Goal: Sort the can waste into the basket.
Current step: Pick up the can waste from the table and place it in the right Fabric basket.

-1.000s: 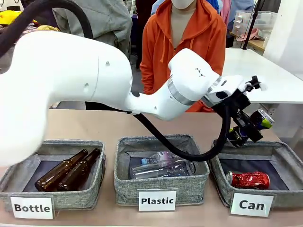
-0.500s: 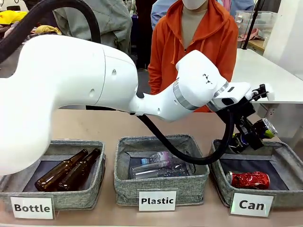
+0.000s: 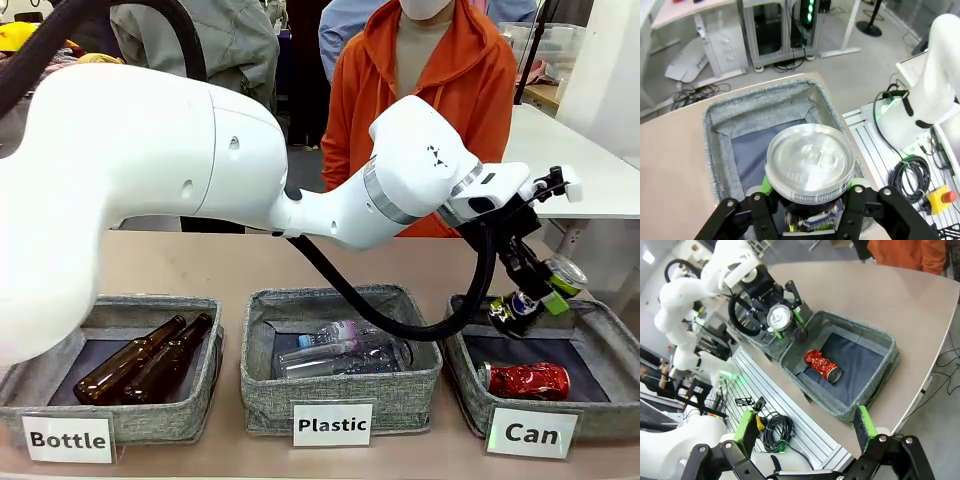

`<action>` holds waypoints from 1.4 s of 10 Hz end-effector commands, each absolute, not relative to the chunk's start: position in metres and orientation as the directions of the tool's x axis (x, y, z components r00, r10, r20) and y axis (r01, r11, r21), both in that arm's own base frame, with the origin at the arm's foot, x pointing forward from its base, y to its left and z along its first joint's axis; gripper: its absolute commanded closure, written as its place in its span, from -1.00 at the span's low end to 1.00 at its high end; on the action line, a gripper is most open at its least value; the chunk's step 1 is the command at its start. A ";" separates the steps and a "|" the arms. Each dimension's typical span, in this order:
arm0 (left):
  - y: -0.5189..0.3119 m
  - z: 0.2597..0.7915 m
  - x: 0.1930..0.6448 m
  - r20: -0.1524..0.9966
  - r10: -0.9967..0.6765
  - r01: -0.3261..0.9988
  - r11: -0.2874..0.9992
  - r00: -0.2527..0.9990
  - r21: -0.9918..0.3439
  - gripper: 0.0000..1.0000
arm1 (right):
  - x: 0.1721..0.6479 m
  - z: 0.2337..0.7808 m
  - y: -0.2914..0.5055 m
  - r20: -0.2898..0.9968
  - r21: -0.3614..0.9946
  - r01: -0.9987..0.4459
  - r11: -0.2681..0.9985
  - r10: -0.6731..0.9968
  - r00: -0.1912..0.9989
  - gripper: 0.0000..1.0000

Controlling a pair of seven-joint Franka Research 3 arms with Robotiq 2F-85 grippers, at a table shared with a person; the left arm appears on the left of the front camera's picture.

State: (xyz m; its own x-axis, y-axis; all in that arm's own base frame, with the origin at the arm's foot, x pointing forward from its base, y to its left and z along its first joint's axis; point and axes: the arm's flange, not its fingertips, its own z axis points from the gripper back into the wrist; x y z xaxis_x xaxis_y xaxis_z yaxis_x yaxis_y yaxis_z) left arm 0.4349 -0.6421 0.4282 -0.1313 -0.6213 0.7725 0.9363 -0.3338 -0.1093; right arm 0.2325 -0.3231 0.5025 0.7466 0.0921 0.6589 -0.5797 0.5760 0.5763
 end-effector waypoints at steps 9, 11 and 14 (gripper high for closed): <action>-0.574 0.464 0.416 0.820 -0.572 0.902 -0.365 -0.023 -0.229 -1.00 | 0.245 0.508 -0.314 0.660 0.580 -0.609 0.541 0.126 0.740 -1.00; -0.510 0.483 0.409 0.808 -0.587 0.884 -0.349 0.052 -0.310 -1.00 | 0.275 0.524 -0.286 0.673 0.604 -0.666 0.438 0.167 0.721 -1.00; -0.355 0.509 0.409 0.829 -0.486 0.878 -0.223 0.277 -0.424 -1.00 | 0.332 0.533 -0.179 0.597 0.685 -0.640 0.348 0.236 0.767 -1.00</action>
State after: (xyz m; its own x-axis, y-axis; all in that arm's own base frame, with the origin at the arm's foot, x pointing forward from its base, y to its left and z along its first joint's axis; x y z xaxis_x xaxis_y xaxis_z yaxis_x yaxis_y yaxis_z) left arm 0.4325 -0.4189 0.5068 0.2267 -0.5310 0.8165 0.8805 -0.2466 -0.4049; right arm 0.3212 -0.2108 0.5272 0.7336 0.2294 0.6397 -0.6758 0.3462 0.6508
